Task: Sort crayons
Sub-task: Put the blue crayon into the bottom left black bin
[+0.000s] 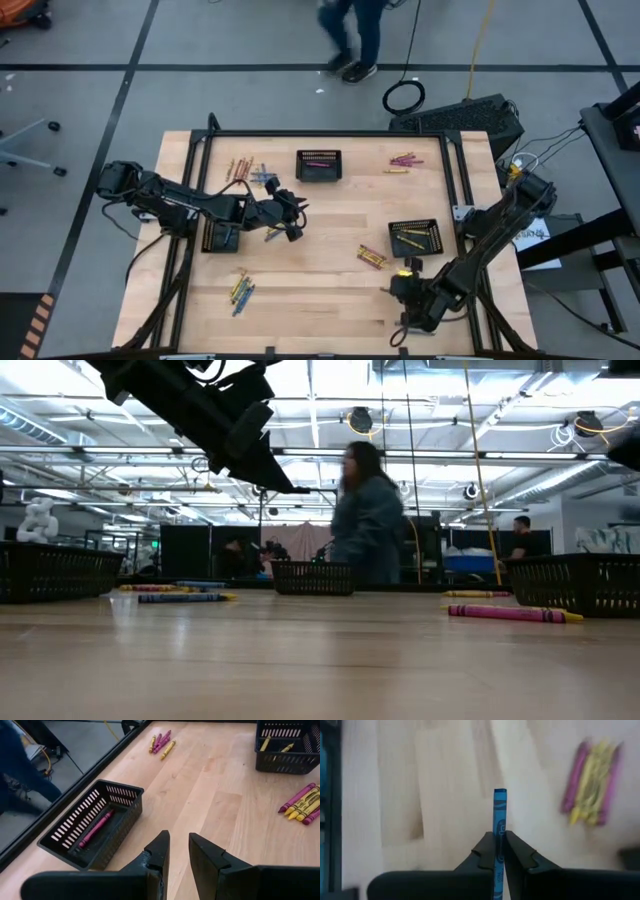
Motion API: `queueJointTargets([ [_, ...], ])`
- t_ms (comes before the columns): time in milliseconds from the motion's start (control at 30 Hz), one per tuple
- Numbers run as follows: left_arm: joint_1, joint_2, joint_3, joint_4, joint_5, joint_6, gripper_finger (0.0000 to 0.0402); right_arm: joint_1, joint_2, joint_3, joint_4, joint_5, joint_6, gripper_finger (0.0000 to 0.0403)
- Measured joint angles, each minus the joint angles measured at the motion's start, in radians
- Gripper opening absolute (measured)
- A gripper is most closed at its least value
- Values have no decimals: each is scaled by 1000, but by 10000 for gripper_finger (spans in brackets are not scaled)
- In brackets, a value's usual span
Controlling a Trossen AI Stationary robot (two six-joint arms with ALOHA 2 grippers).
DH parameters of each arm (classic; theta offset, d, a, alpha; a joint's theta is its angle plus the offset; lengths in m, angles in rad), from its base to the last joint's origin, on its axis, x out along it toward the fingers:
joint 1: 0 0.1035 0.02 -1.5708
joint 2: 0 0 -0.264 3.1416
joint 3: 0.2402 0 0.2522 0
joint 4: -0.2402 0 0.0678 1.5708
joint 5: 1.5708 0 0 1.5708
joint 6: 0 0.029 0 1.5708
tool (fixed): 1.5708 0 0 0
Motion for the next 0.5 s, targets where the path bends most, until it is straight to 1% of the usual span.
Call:
queueJointTargets([
  [133, -4, 0, -1, 2, 8, 2, 70, -10, -73, -28, 33, 115, -56, 1],
  [200, -12, 0, -19, 36, 11, 10, 70, -14, -109, -65, 108, 214, -94, 1],
  [267, -21, 11, -60, 129, 50, 42, 70, -19, -137, -136, 232, 330, -136, 1],
  [333, -31, 30, -109, 261, 115, 77, 70, -28, -163, -221, 421, 396, -184, 1],
  [400, -40, 63, -154, 440, 181, 82, 70, -40, -178, -304, 652, 426, -257, 1],
  [500, -51, 139, -196, 689, 291, 102, 70, -64, -169, -411, 1085, 455, -473, 1],
])
